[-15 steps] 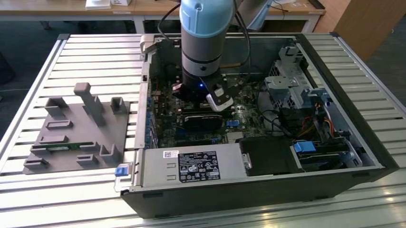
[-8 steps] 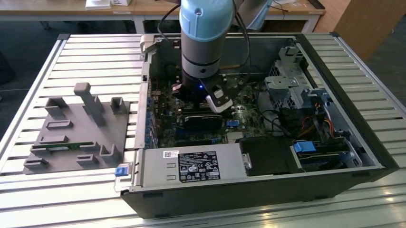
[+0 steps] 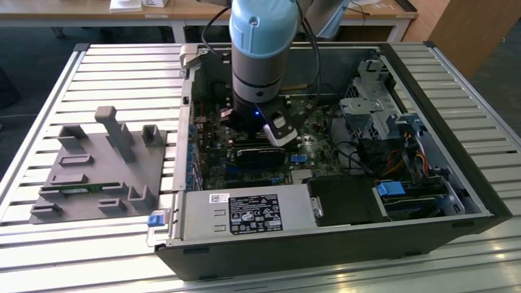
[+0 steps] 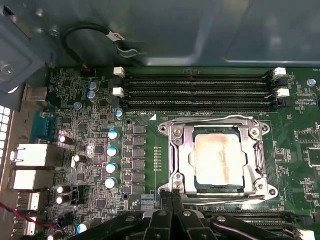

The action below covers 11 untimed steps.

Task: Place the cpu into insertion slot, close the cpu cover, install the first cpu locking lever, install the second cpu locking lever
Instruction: 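Install the second cpu locking lever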

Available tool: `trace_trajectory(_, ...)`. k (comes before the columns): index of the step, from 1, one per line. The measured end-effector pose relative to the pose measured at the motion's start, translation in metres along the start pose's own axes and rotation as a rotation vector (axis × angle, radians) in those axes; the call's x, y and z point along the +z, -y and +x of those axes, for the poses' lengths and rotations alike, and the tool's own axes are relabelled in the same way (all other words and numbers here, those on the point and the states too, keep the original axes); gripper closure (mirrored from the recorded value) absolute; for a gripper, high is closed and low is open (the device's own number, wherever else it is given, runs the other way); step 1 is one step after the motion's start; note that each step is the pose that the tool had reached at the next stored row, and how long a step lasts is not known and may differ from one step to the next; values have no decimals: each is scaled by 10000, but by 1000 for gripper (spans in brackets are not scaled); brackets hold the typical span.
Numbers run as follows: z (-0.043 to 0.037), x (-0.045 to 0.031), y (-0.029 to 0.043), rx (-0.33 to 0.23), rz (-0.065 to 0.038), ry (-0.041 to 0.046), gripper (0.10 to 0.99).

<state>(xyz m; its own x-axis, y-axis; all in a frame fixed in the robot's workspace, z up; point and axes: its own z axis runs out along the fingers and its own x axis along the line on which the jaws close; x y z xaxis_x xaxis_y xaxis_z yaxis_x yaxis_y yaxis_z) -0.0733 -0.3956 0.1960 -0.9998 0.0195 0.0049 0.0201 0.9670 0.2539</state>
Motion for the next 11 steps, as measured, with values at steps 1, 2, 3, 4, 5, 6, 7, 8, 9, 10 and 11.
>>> trace_trajectory(1,1,4,1,0,-22,0,980)
trace_trajectory(2,2,8,2,0,-43,-1,980)
trace_trajectory(3,3,11,3,0,-65,-1,980)
trace_trajectory(4,4,15,4,-1,-84,-2,980)
trace_trajectory(5,6,18,5,-1,-103,-2,980)
trace_trajectory(6,9,22,6,0,-121,-3,980)
trace_trajectory(7,12,25,7,0,-137,-3,980)
trace_trajectory(8,15,29,8,0,-154,-3,980)
trace_trajectory(9,19,32,9,0,-170,-4,980)
trace_trajectory(10,24,35,10,0,-185,-4,980)
trace_trajectory(11,28,38,11,1,-201,-4,980)
